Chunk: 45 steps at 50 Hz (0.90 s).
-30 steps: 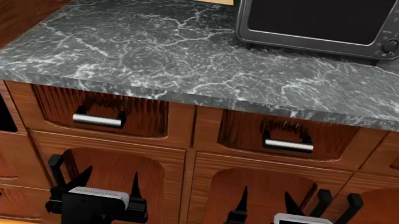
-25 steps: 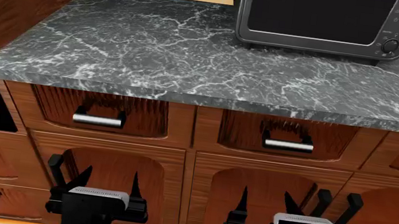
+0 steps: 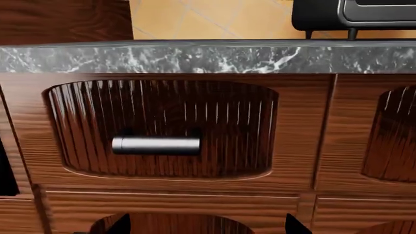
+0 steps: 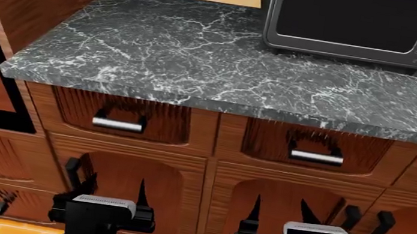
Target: Open the oven door
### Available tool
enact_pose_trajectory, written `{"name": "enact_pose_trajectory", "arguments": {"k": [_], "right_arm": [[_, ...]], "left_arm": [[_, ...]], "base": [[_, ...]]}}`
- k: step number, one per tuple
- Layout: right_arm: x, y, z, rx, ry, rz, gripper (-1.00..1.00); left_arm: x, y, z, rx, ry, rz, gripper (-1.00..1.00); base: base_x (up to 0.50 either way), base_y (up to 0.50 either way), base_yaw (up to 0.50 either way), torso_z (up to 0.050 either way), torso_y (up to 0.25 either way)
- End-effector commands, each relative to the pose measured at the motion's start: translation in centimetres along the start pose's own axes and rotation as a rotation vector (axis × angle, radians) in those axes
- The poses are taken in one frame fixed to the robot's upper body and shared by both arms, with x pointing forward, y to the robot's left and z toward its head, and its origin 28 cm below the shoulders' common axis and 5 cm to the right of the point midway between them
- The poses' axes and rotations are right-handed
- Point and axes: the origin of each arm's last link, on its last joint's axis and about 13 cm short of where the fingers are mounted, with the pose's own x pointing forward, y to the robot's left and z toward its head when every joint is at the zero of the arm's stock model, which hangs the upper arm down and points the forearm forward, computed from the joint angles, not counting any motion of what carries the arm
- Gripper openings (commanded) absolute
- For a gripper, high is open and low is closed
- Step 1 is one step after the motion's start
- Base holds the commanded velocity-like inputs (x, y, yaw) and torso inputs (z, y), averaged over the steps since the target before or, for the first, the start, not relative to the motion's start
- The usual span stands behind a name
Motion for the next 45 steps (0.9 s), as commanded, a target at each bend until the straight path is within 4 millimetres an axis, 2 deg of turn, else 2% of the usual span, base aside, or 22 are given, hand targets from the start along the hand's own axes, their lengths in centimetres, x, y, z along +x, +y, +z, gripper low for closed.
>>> {"name": "enact_pose_trajectory", "arguments": {"k": [1,45], "right_arm": [[-0.03,0.02,0.03,-0.027,-0.001,0.000,1.00],[-0.29,0.22,-0.10,-0.064,-0.015,0.037,1.00]], "left_arm": [[0.03,0.02,-0.04,0.005,0.002,0.001,1.00],[0.07,-0.02,-0.10,0.024,-0.003,0.002,1.00]], "base": [[0.00,0.00,0.50,0.000,0.000],[0.00,0.00,0.50,0.000,0.000]]}}
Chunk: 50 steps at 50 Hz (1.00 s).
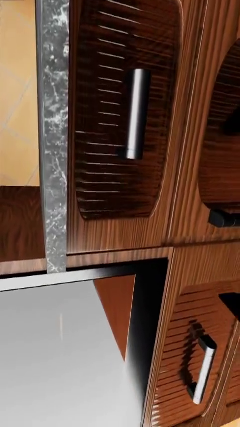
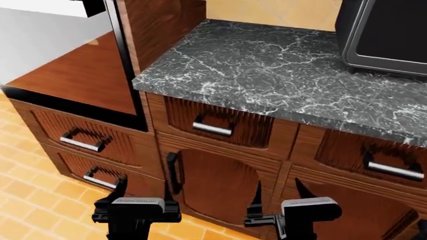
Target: Open the oven door
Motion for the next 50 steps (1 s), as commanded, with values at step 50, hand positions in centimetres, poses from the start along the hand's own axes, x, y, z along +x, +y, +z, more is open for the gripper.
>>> {"name": "enact_pose_trajectory", "arguments": {"k": [50], "right_arm": [[-0.52,0.04,0.51,0.159,-0.008,0.056,1.00]], "left_arm": [[0.02,-0.07,-0.03,-0.002,0.007,0.000,1.00]], "base": [[0.00,0.02,0.34,0.000,0.000]]}}
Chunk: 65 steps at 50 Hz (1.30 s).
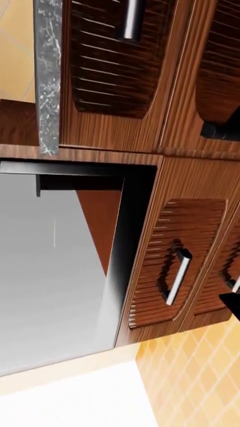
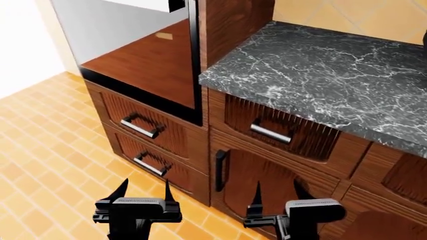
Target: Open the oven door
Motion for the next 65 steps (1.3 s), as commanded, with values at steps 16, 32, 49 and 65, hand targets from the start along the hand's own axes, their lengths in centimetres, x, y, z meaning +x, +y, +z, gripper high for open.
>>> {"name": "enact_pose_trajectory", "arguments": {"k": [16,32,49,65], "right_arm": [[-0.15,0.01,0.31,0.053,-0.016,0.034,1.00],[-0.32,0.02,0.44,0.072,-0.032,0.061,1.00],[-0.35,0.06,0.50,0.051,-0.035,0.058,1.00],[-0.20,0.03,0.22,0.040,-0.030,0.048,1.00]], "left_arm": [[0.11,0.00,-0.10,0.000,0.007,-0.001,1.00],[0.08,0.00,-0.08,-0.004,0.008,0.000,1.00],[0.06,0.04,0.00,-0.005,0.007,0.002,1.00],[0.05,-0.11,-0.01,-0.042,0.032,0.004,1.00]], "base": [[-0.13,0.43,0.00,0.000,0.000],[0.23,0.26,0.00,0.000,0.000],[0.36,0.24,0.00,0.000,0.000],[0.06,0.08,0.00,0.000,0.000]]}}
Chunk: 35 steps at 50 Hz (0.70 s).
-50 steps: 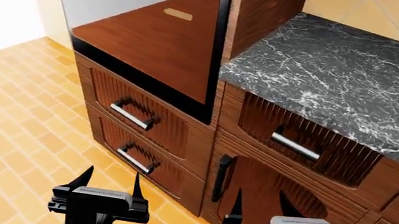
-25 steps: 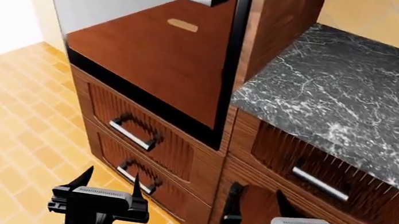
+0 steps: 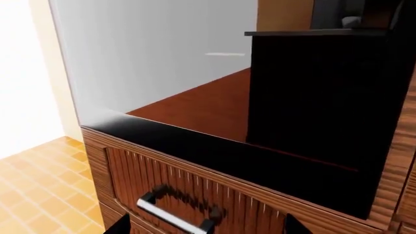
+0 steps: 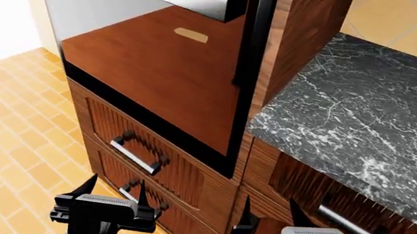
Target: Open the oven door
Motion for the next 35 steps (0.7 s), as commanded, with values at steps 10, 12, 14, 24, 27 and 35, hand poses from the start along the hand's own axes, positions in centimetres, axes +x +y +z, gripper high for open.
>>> {"name": "enact_pose_trajectory", "arguments": {"k": [10,12,14,24,27,35], "right_arm": [[0.0,-0.2,-0.2,0.001,0.010,-0.019,1.00],[0.0,-0.2,-0.1,-0.001,0.008,-0.022,1.00],[0.0,-0.2,-0.1,-0.003,0.006,-0.022,1.00],[0.0,-0.2,0.2,-0.007,-0.003,-0.025,1.00],[0.0,-0.3,0.2,-0.005,-0.002,-0.027,1.00],[0.1,-0.4,0.1,0.015,0.014,-0.049,1.00]], "left_arm": [[0.3,0.6,1.8,-0.040,0.038,0.057,1.00],[0.4,1.1,2.8,0.038,-0.005,0.047,1.00],[0.4,2.1,4.0,0.146,-0.053,0.039,1.00],[0.7,7.0,9.9,0.907,-0.305,0.049,1.00],[1.0,7.5,11.0,1.088,-0.358,0.033,1.00],[1.7,9.2,14.8,1.303,-0.443,0.035,1.00]], "base": [[0.00,0.00,0.00,0.000,0.000],[0.00,0.00,0.00,0.000,0.000],[0.00,0.00,0.00,0.000,0.000],[0.00,0.00,0.00,0.000,0.000],[0.00,0.00,0.00,0.000,0.000],[0.00,0.00,0.00,0.000,0.000]]}}
